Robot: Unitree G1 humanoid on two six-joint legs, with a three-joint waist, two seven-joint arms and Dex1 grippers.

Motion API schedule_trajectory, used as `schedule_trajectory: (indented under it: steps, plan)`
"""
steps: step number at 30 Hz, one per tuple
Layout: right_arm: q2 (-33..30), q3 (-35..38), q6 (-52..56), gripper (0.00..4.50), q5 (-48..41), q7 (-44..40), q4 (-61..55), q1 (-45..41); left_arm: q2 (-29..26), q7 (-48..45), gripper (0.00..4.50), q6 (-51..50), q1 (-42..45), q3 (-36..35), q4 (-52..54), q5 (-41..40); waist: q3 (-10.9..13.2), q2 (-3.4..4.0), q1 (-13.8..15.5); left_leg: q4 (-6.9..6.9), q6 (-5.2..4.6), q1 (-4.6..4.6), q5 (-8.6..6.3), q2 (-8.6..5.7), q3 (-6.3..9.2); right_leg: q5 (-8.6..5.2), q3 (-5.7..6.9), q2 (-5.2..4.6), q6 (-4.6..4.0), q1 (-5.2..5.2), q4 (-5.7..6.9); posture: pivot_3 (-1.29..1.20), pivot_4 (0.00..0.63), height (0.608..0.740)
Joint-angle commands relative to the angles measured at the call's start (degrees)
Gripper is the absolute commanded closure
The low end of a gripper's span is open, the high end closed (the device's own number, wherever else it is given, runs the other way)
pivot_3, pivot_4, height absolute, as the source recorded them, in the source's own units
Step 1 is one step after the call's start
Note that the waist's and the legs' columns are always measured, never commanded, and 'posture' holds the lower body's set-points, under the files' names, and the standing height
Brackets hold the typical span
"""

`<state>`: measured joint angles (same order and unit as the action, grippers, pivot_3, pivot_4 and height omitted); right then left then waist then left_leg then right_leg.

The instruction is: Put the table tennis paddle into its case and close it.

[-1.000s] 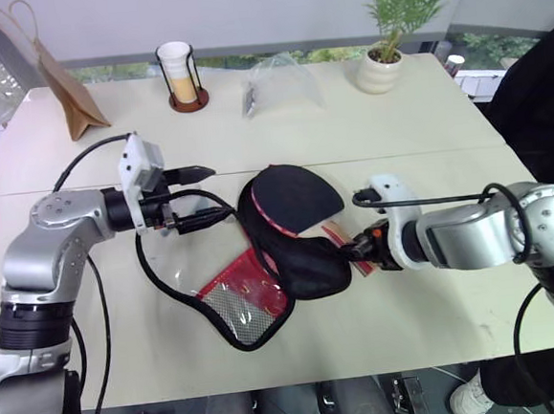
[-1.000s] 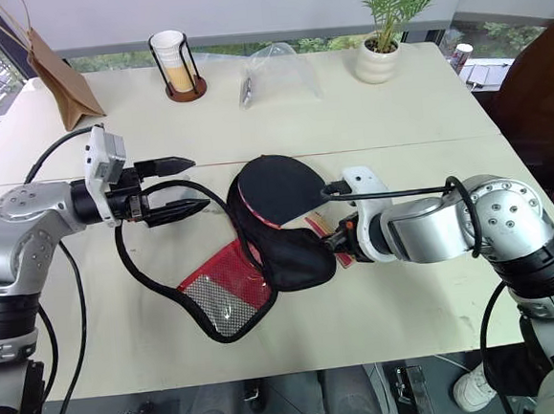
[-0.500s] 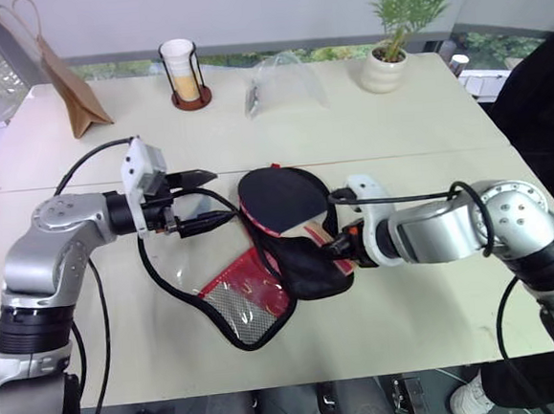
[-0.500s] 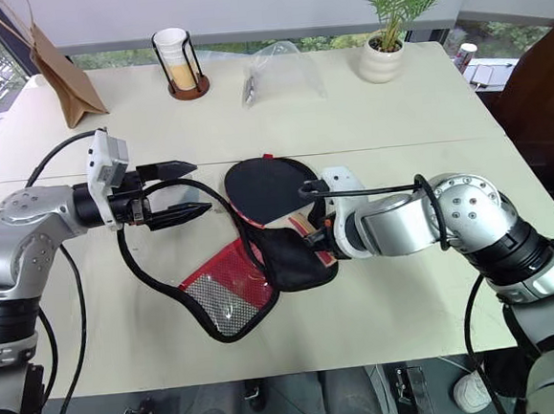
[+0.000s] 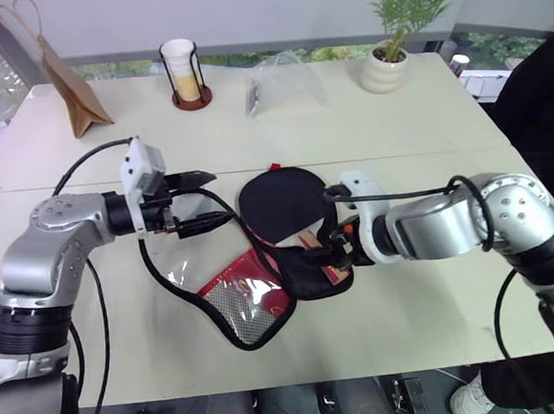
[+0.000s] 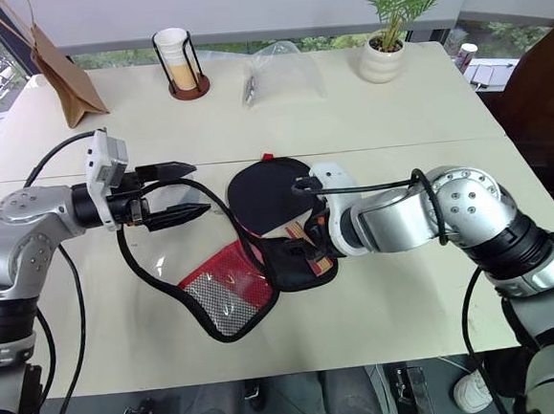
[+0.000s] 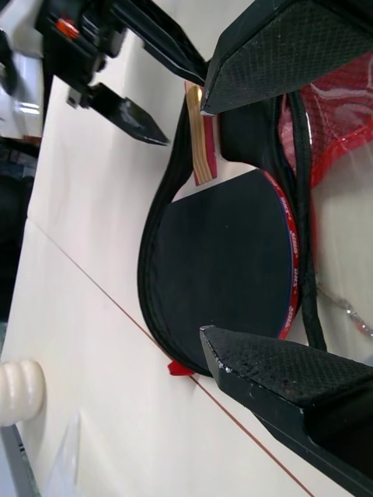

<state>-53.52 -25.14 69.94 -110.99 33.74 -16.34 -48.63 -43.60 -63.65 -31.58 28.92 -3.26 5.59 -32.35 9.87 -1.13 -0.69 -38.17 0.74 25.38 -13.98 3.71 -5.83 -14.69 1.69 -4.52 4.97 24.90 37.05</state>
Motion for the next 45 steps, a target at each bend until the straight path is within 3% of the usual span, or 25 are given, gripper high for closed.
schedule_trajectory:
  steps: [1, 5, 9, 14, 20, 30, 39, 45]
  plan:
    - [-2.64, 8.67, 0.94, 0.06, 7.65, -12.24, -2.83, -3.7, -1.0, -0.66, 0.0, 2.01, 0.69, -1.94, -0.16, 0.32, 0.0, 0.0, 0.01, 0.0, 0.0, 0.0, 0.0, 0.0, 0.0, 0.0, 0.0, -0.01, -0.01, 0.0, 0.0, 0.0, 0.15, 0.734]
    - [-4.88, 13.99, -2.44, 0.06, 23.74, -34.76, -3.76, -4.43, -3.78, -1.96, 0.0, 3.39, 1.45, -3.11, -2.9, 1.49, 0.0, 0.0, -0.01, 0.01, 0.0, -0.01, 0.0, 0.01, 0.01, -0.01, 0.02, 0.03, -0.02, 0.01, -0.01, 0.0, 0.15, 0.734]
    - [-7.54, 12.85, -10.91, 0.06, 42.13, -53.64, -2.95, -1.08, -9.87, -5.35, 0.0, 5.95, 0.57, -4.41, -6.16, 3.64, 0.0, 0.0, -0.08, 0.02, 0.0, 0.0, 0.0, 0.01, -0.02, -0.01, 0.02, 0.03, -0.01, 0.06, -0.01, 0.0, 0.15, 0.734]
    - [-5.78, 13.09, -16.59, 0.06, 53.83, -65.14, -2.77, 3.11, -16.1, -9.38, 0.0, 9.45, -1.67, -7.45, -11.88, 5.15, 0.0, 0.02, -0.13, 0.04, 0.0, 0.01, 0.0, 0.01, -0.1, -0.08, -0.01, -0.01, -0.14, 0.13, 0.01, 0.0, 0.15, 0.734]
    - [-0.85, 14.54, -17.85, 0.06, 60.8, -69.43, -1.34, 3.79, -20.31, -12.57, 0.0, 18.79, -6.65, -7.81, -17.75, 10.75, 0.01, 0.02, -0.13, 0.04, 0.0, 0.03, 0.0, 0.03, -0.11, -0.08, 0.0, 0.0, -0.17, 0.18, 0.06, 0.0, 0.15, 0.734]
    - [2.76, 16.22, -16.9, 0.06, 66.86, -72.82, -0.9, 3.93, -16.59, -12.02, 0.0, 34.42, -8.93, -5.39, -29.93, 18.14, 0.01, 0.02, -0.06, 0.04, 0.01, 0.07, 0.0, 0.02, -0.17, -0.08, -0.01, -0.04, -0.18, 0.22, 0.06, 0.0, 0.15, 0.734]
    - [2.39, 19.33, -16.07, 0.06, 70.97, -74.68, 0.23, 4.22, -5.06, -10.65, 0.0, 25.95, -10.73, -0.91, -10.96, 12.2, -0.02, 0.0, 0.04, -0.02, 0.0, 0.09, 0.0, 0.0, -0.15, 0.02, -0.01, -0.06, -0.02, 0.18, 0.11, 0.0, 0.15, 0.734]
    - [2.16, 22.36, -15.08, 0.06, 72.59, -74.4, -0.48, 6.06, 1.12, -9.13, 0.0, 17.5, -2.95, 3.43, -5.77, 9.15, -0.02, 0.0, 0.14, -0.04, 0.01, 0.01, 0.0, -0.02, -0.11, 0.05, 0.0, 0.01, 0.03, 0.1, 0.17, 0.0, 0.15, 0.734]
